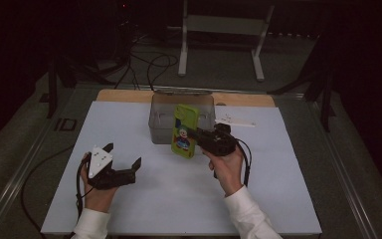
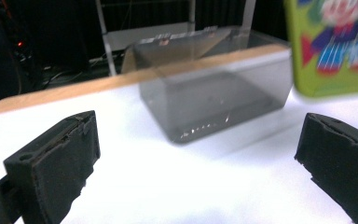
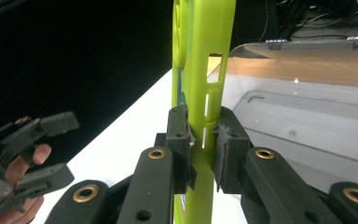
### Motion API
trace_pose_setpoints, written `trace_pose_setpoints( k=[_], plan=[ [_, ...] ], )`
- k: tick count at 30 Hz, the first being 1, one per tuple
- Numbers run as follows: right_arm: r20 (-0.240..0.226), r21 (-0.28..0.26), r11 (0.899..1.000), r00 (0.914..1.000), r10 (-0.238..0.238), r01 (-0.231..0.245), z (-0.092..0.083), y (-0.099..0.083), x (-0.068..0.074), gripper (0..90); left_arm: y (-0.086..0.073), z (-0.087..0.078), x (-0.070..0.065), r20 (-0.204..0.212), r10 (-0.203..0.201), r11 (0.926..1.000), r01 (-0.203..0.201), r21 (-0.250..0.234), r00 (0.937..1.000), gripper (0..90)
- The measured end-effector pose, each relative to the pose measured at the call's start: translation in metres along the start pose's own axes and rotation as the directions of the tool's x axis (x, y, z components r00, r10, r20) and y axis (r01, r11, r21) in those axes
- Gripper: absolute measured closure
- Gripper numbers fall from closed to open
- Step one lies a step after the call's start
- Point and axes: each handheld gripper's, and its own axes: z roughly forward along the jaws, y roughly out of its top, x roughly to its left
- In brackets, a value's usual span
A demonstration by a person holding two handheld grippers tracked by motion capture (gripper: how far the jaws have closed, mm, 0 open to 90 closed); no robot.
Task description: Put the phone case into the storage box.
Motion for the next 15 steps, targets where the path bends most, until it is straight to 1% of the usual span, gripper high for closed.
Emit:
trace_pose_setpoints(
  k=[3, 4, 7, 9, 11, 12, 15],
  plan=[
    [0.010, -0.003, 1.000, 0.9998, -0.015, 0.015, -0.002, 0.003, -0.001, 78.4, -0.015, -0.007, 0.006, -0.007, -0.008, 0.9999, 0.008, 0.013, 0.9999, 0.0],
    [0.014, 0.002, 1.000, 0.9999, -0.008, 0.008, -0.002, 0.004, -0.001, 78.4, -0.020, -0.010, 0.008, -0.011, -0.009, 0.9998, 0.009, 0.015, 0.9999, 0.0],
    [0.014, 0.004, 1.000, 0.9999, -0.009, 0.009, -0.003, 0.007, -0.001, 78.4, -0.030, -0.018, 0.015, -0.022, -0.013, 0.9997, 0.013, 0.018, 0.9997, 0.0],
    [0.000, 0.007, 1.000, 0.9998, 0.020, -0.020, -0.005, 0.009, -0.002, 78.3, -0.035, -0.022, 0.018, -0.036, -0.010, 0.9998, 0.011, 0.019, 0.9993, 0.0],
    [-0.015, 0.025, 0.998, 0.9980, 0.061, -0.061, -0.007, 0.012, -0.003, 78.2, -0.039, -0.025, 0.021, -0.058, 0.001, 0.9997, 0.000, 0.023, 0.9983, 0.0],
    [-0.010, 0.027, 0.997, 0.9978, 0.066, -0.065, -0.008, 0.014, -0.004, 78.3, -0.040, -0.025, 0.022, -0.066, 0.003, 0.9998, -0.002, 0.021, 0.9978, 0.0],
    [0.024, 0.035, 0.999, 0.9990, 0.038, -0.039, -0.011, 0.018, -0.005, 78.3, -0.042, -0.024, 0.026, -0.082, -0.003, 0.9999, 0.004, 0.014, 0.9966, 0.0]
  ],
)
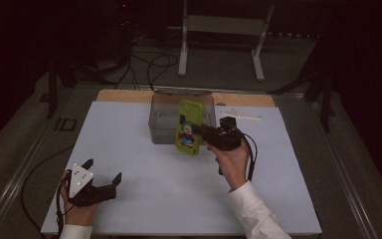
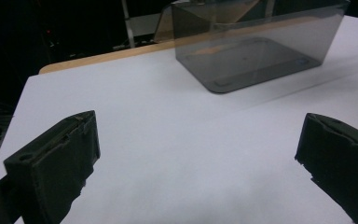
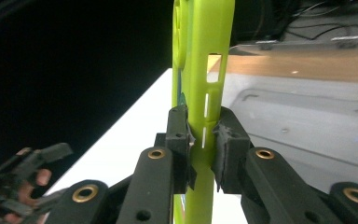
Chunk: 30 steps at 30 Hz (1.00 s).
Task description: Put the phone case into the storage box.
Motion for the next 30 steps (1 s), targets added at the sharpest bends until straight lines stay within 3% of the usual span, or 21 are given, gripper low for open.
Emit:
trace_pose_setpoints(
  k=[16, 30],
  plan=[
    [0.087, 0.006, 1.000, 0.9961, -0.018, 0.018, -0.006, 0.031, -0.008, 78.3, -0.005, 0.006, -0.008, -0.028, 0.032, 0.9995, -0.032, -0.001, 0.9991, 0.0],
    [0.139, 0.085, 0.996, 0.9902, -0.020, 0.008, 0.009, 0.057, -0.016, 78.2, -0.006, 0.008, -0.009, -0.050, 0.044, 0.9990, -0.044, 0.003, 0.9978, 0.0]
  ],
)
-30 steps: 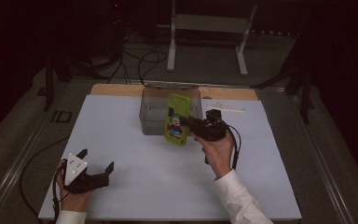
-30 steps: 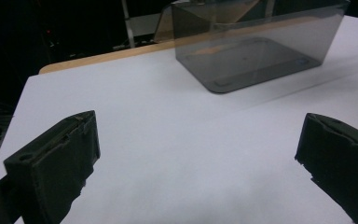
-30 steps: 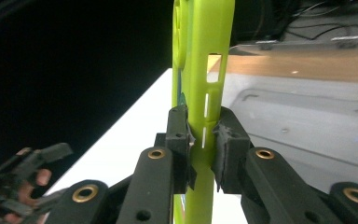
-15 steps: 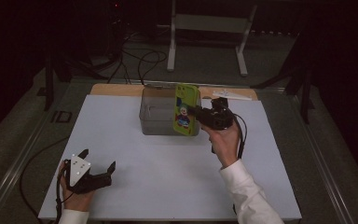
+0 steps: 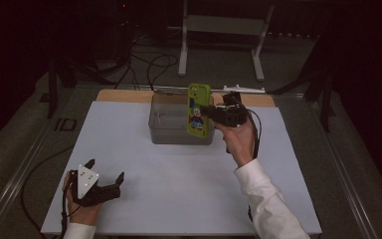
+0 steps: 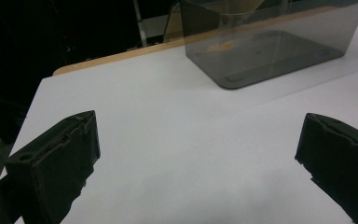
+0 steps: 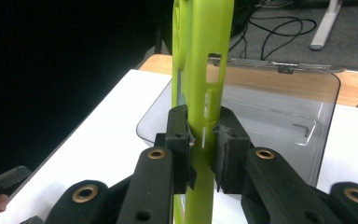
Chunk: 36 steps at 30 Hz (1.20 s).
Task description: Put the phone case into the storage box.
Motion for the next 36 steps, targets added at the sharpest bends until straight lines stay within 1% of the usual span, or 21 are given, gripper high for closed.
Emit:
trace_pose_setpoints(
  k=[3, 5, 7, 9, 10, 15, 17, 19, 20, 25, 29, 33, 36],
  plan=[
    [0.013, 0.014, 1.000, 0.9998, -0.012, 0.012, 0.002, 0.005, 0.000, 78.3, 0.000, 0.000, 0.000, -0.002, 0.000, 1.0000, 0.000, -0.001, 1.0000, 0.0],
    [0.016, 0.017, 1.000, 0.9998, -0.011, 0.011, 0.003, 0.007, 0.001, 78.3, 0.000, 0.000, 0.000, -0.002, 0.001, 1.0000, -0.001, -0.001, 1.0000, 0.0],
    [0.034, 0.028, 1.000, 0.9994, -0.011, 0.010, 0.005, 0.013, 0.000, 78.2, 0.000, 0.000, 0.000, -0.005, 0.002, 1.0000, -0.002, -0.001, 1.0000, 0.0],
    [0.035, 0.032, 0.999, 0.9994, -0.010, 0.009, 0.006, 0.014, 0.000, 78.3, 0.000, 0.000, 0.000, -0.006, 0.001, 1.0000, -0.001, -0.002, 1.0000, 0.0],
    [0.046, 0.039, 0.999, 0.9989, -0.012, 0.010, 0.007, 0.017, -0.001, 78.3, 0.000, 0.000, 0.000, -0.007, -0.001, 1.0000, 0.001, -0.005, 1.0000, 0.0],
    [0.063, 0.051, 0.999, 0.9980, -0.009, 0.006, 0.010, 0.022, -0.003, 78.3, 0.000, 0.000, 0.000, -0.010, -0.001, 1.0000, 0.001, -0.009, 0.9999, 0.0],
    [0.079, 0.070, 0.998, 0.9969, -0.004, -0.001, 0.013, 0.026, -0.005, 78.3, 0.000, 0.000, 0.000, -0.011, -0.002, 1.0000, 0.002, -0.009, 0.9999, 0.0],
    [0.081, 0.071, 0.997, 0.9967, 0.000, -0.006, 0.014, 0.027, -0.005, 78.3, 0.000, -0.001, 0.000, -0.012, -0.003, 1.0000, 0.003, -0.009, 0.9999, 0.0],
    [0.092, 0.077, 0.997, 0.9957, -0.002, -0.005, 0.015, 0.029, -0.006, 78.3, 0.000, 0.000, 0.001, -0.013, -0.002, 1.0000, 0.002, -0.009, 0.9999, 0.0],
    [0.113, 0.087, 0.996, 0.9936, -0.002, -0.008, 0.018, 0.034, -0.009, 78.3, 0.000, 0.000, 0.001, -0.013, -0.001, 1.0000, 0.000, -0.009, 0.9999, 0.0],
    [0.113, 0.089, 0.996, 0.9936, 0.010, -0.020, 0.020, 0.037, -0.011, 78.3, 0.000, 0.000, 0.001, -0.013, -0.002, 0.9999, 0.002, -0.011, 0.9999, 0.0],
    [0.131, 0.101, 0.995, 0.9913, 0.013, -0.026, 0.023, 0.040, -0.013, 78.3, 0.000, 0.000, 0.001, -0.014, 0.000, 0.9999, 0.000, -0.011, 0.9999, 0.0],
    [0.137, 0.109, 0.993, 0.9905, 0.017, -0.033, 0.025, 0.042, -0.013, 78.3, 0.000, 0.000, 0.001, -0.013, 0.000, 0.9999, 0.000, -0.010, 0.9999, 0.0]
  ],
)
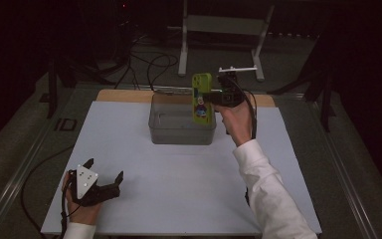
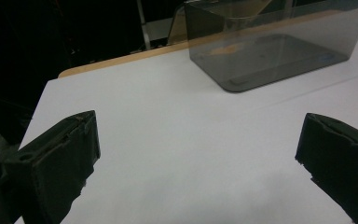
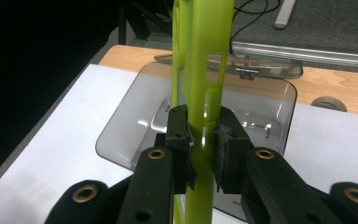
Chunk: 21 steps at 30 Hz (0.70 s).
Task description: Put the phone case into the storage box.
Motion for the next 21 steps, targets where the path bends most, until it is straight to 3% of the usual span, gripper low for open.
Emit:
trace_pose_setpoints(
  k=[21],
  plan=[
    [0.067, 0.055, 0.998, 0.9977, 0.009, -0.013, 0.012, 0.013, -0.006, 78.3, 0.000, -0.001, 0.001, -0.007, -0.004, 1.0000, 0.004, -0.007, 1.0000, 0.0]
  ],
)
